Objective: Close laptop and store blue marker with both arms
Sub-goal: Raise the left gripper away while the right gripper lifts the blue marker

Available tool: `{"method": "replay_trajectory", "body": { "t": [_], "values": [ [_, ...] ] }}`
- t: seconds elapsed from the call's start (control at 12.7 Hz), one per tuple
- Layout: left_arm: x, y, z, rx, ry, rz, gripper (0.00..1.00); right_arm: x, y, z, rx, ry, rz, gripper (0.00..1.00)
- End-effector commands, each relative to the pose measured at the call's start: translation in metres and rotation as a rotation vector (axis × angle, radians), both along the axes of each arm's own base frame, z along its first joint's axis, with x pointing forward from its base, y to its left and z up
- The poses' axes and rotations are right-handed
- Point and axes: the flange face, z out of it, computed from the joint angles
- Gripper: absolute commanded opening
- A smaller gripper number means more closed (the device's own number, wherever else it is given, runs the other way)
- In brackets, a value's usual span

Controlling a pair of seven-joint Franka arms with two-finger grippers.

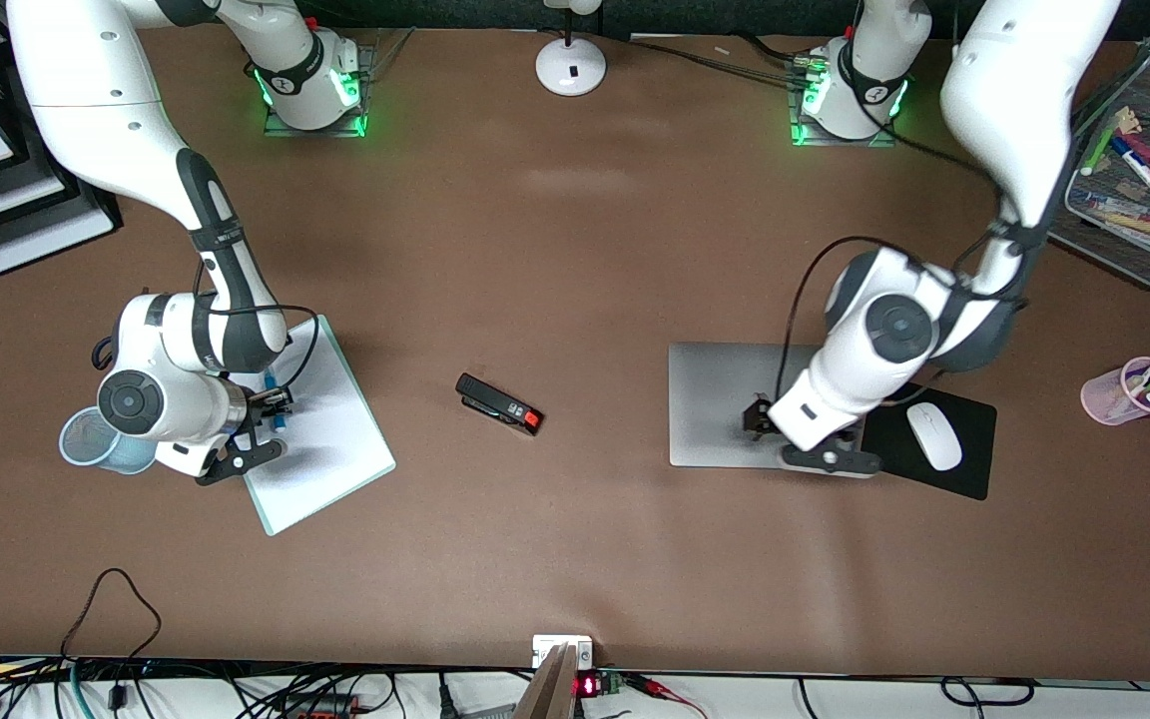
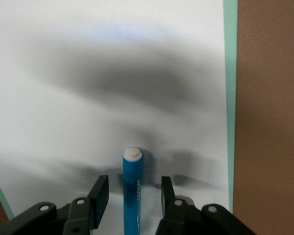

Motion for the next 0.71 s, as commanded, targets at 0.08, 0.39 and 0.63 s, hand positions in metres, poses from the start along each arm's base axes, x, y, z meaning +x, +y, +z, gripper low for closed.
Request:
{"method": "replay_trajectory", "body": {
  "t": [0.08,0.39,0.63],
  "values": [
    [-0.008,0.04,0.075,0.077,-0.028,-0.003,1.0,-0.001,0.0,0.0,0.01,0.002,0.019,0.47],
    [-0.021,0.095,0.137,0.156,0.006,-0.071,1.0,-0.001,0.0,-0.001,0.011,0.002,0.015,0.46],
    [-0.034,0.104,0.189,0.202,0.106,-0.06,1.0,-0.001,-0.002,-0.002,0.009,0.001,0.006,0.42]
  ]
}}
